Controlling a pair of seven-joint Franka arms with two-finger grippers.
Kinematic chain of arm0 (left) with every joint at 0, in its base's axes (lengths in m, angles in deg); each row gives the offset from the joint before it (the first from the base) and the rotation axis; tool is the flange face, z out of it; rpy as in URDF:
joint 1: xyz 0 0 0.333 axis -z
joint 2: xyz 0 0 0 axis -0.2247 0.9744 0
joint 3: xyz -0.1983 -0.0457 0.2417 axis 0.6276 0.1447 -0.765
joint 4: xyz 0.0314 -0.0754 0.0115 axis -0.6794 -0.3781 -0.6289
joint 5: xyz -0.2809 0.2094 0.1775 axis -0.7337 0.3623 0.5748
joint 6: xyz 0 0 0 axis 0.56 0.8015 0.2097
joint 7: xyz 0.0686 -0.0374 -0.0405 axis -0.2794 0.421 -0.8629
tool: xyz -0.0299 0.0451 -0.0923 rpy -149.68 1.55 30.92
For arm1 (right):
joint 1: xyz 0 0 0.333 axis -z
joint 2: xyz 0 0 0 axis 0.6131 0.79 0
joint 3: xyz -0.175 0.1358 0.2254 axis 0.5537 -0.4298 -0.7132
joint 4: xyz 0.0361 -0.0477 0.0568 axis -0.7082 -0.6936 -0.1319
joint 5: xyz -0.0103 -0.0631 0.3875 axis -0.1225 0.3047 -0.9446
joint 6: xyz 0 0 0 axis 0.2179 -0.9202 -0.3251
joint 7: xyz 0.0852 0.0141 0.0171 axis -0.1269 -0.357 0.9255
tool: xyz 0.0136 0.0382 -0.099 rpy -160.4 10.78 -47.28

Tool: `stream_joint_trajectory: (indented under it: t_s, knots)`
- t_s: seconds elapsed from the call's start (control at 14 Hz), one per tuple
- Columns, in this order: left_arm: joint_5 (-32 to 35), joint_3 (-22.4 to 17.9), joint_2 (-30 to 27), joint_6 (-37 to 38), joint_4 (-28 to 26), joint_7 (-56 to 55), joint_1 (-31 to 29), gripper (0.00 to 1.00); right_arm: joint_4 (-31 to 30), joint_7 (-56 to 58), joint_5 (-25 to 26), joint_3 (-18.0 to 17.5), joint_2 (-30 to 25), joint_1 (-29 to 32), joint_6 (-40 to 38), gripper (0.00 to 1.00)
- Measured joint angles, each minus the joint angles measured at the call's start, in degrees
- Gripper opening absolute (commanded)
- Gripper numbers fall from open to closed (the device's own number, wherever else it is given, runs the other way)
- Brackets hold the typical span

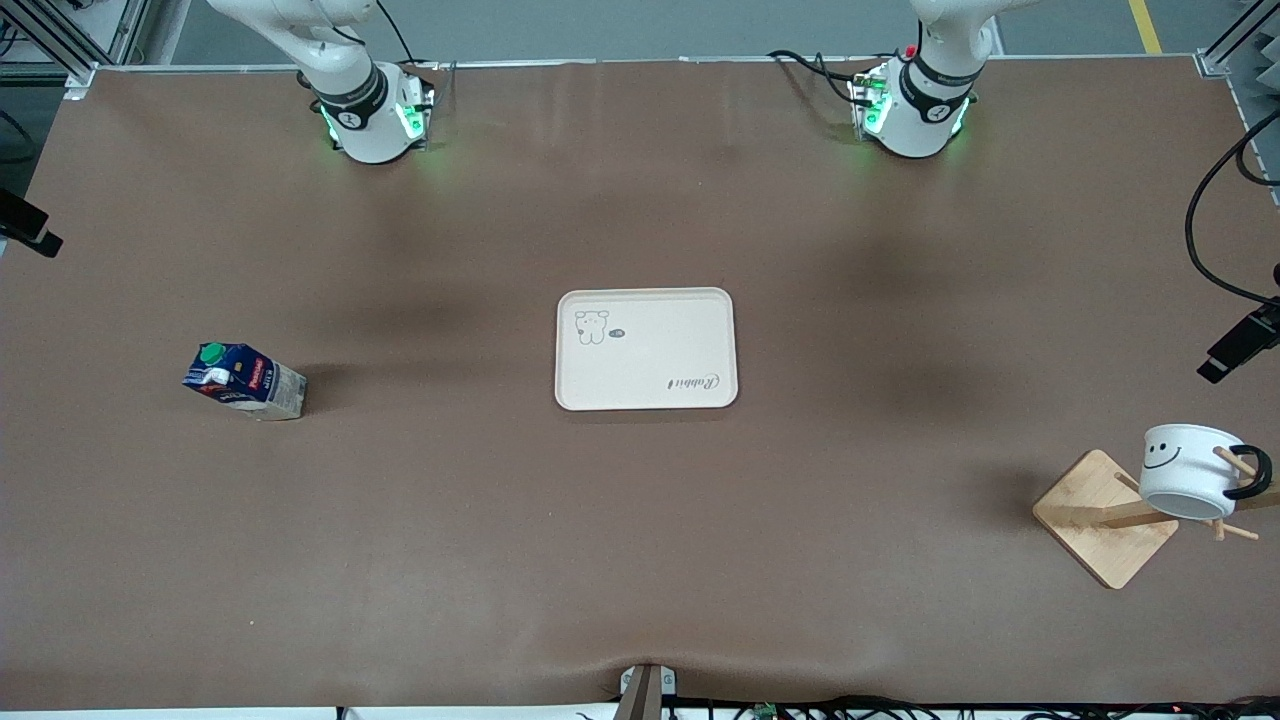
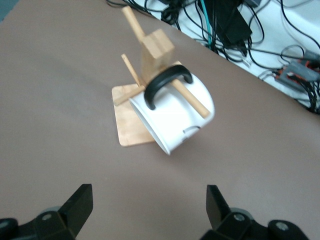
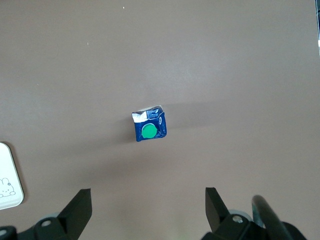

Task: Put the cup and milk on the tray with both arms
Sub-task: 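Reach the left gripper down to the white mug on the stand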

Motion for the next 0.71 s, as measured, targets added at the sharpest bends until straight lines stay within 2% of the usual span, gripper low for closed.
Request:
stream_joint_trajectory:
  t_s: [0.29, 0.71]
  knots:
    - [0.0, 0.0, 0.6, -11.4, -7.0, -1.9, -0.4, 1.0, 0.1, 0.0, 0.0, 0.0, 0.0, 0.0, 0.3, 1.0]
    - [0.0, 0.6, 4.3, -19.8, -7.9, -4.4, -0.1, 0.99, 0.2, 0.0, 0.0, 0.1, 0.6, 0.0, 0.4, 1.0]
